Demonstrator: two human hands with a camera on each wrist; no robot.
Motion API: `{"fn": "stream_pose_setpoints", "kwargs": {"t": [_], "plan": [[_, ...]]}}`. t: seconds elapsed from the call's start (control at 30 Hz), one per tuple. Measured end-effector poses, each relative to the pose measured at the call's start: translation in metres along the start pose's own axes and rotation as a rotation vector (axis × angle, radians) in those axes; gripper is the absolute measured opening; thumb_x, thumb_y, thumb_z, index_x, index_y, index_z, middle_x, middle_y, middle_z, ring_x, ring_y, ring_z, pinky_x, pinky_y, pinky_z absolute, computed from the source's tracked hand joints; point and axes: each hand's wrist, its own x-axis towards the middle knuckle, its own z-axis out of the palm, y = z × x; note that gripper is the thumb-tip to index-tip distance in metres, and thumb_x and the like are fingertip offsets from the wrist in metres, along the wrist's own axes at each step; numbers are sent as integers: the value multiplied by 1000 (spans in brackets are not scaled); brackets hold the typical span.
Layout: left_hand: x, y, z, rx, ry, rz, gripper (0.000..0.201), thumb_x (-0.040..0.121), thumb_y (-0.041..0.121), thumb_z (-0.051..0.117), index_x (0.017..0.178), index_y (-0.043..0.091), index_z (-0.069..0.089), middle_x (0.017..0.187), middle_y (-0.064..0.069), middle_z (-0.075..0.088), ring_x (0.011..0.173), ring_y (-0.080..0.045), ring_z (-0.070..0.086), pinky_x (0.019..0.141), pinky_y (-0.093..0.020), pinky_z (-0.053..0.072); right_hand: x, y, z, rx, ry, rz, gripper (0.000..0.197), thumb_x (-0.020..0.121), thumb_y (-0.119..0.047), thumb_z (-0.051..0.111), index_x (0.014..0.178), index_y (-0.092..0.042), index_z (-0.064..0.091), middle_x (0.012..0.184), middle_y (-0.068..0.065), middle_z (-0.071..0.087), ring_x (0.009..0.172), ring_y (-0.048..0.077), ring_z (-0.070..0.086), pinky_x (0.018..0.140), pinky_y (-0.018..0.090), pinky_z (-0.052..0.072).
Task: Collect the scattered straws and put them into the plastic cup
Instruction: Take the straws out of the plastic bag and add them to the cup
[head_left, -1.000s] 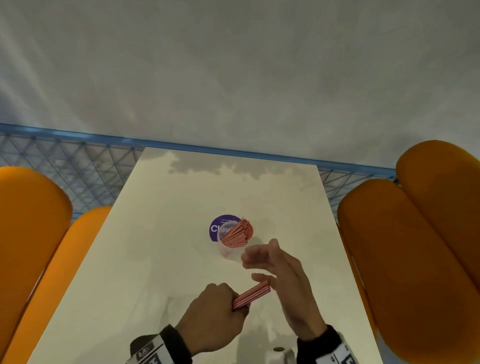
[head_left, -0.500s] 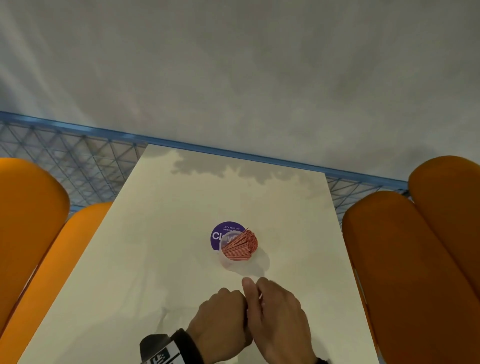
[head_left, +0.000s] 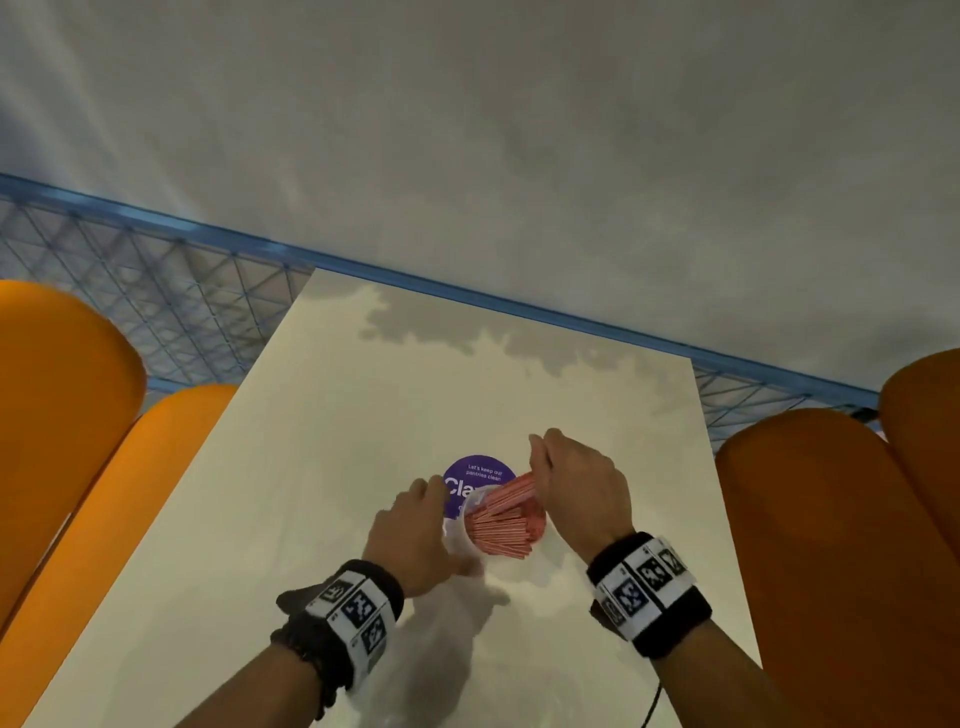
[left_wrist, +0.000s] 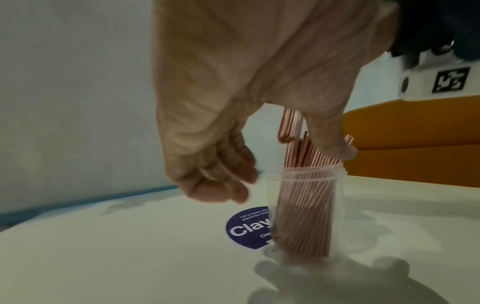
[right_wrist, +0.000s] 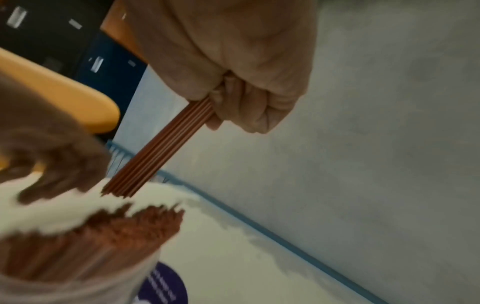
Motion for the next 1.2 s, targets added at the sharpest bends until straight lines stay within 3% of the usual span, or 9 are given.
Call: {"fn": "stream_pose_setpoints", "kwargs": {"t": [0.07, 0.17, 0.33, 0.53, 0.63, 0.77, 0.93, 1.03, 1.2], "plan": [[13, 8, 9, 32, 16, 55, 110, 47, 65, 78, 135, 23, 28, 128, 4, 45, 115, -18, 47, 97, -40, 41, 13, -6, 20, -89, -67, -97, 27, 101, -32, 39, 80, -15, 45, 68, 0, 59, 55, 24, 57, 47, 27, 34], [26, 13, 27, 51, -26, 97, 125, 47, 65, 80, 145, 28, 12, 146, 5, 33, 132, -21, 35, 108, -48, 30, 13, -11, 42, -205, -231, -164, 19, 99, -30, 41, 98, -17, 55, 87, 2, 64, 77, 24, 64, 54, 31, 42], [34, 12, 38, 43, -45, 158, 105, 63, 53, 78, 145, 26, 18, 144, 6, 37, 132, -18, 37, 109, -46, 29, 15, 3, 37, -40, -183, -83, 24, 99, -26, 41, 91, -15, 61, 85, 2, 55, 84, 22, 55, 67, 33, 49], [34, 9, 38, -78, -37, 177, 99, 60, 54, 79, 139, 27, 27, 136, 9, 43, 120, -16, 49, 100, -43, 38, 16, 17, 67, 279, -358, -42, 35, 100, -36, 34, 81, -18, 58, 86, 1, 62, 80, 17, 58, 76, 33, 46], [32, 6, 40, -151, -7, 185, 93, 60, 51, 80, 135, 27, 30, 133, 10, 46, 114, -17, 54, 94, -41, 45, -20, 16, 71, 310, -226, -89, 27, 100, -35, 35, 97, -23, 59, 96, -4, 61, 88, 11, 54, 82, 28, 46], [29, 1, 45, -255, 6, 211, 80, 73, 42, 72, 139, 27, 29, 136, 9, 45, 119, -15, 50, 93, -40, 48, -64, -1, 89, 269, -97, -65, 45, 94, -56, 32, 128, -30, 46, 119, -13, 47, 110, 8, 40, 93, 25, 38], [30, 2, 45, -274, 40, 209, 76, 70, 48, 69, 134, 32, 32, 130, 12, 48, 115, -11, 49, 90, -32, 46, -44, 4, 110, 149, 215, -163, 18, 95, -30, 49, 98, -15, 59, 91, 4, 63, 83, 21, 51, 71, 35, 52], [32, 0, 49, -278, 36, 196, 85, 60, 59, 75, 131, 36, 34, 129, 18, 48, 113, -5, 49, 91, -31, 48, -26, 11, 110, 29, 131, -361, 31, 78, -12, 73, 104, -5, 56, 83, 9, 63, 81, 23, 49, 68, 34, 53], [37, -3, 51, -263, 9, 174, 85, 54, 60, 77, 125, 37, 34, 123, 20, 49, 109, -5, 51, 90, -30, 49, -12, 12, 108, 164, 154, -270, 8, 88, -20, 50, 88, -13, 54, 78, 3, 59, 78, 16, 47, 70, 31, 49]]}}
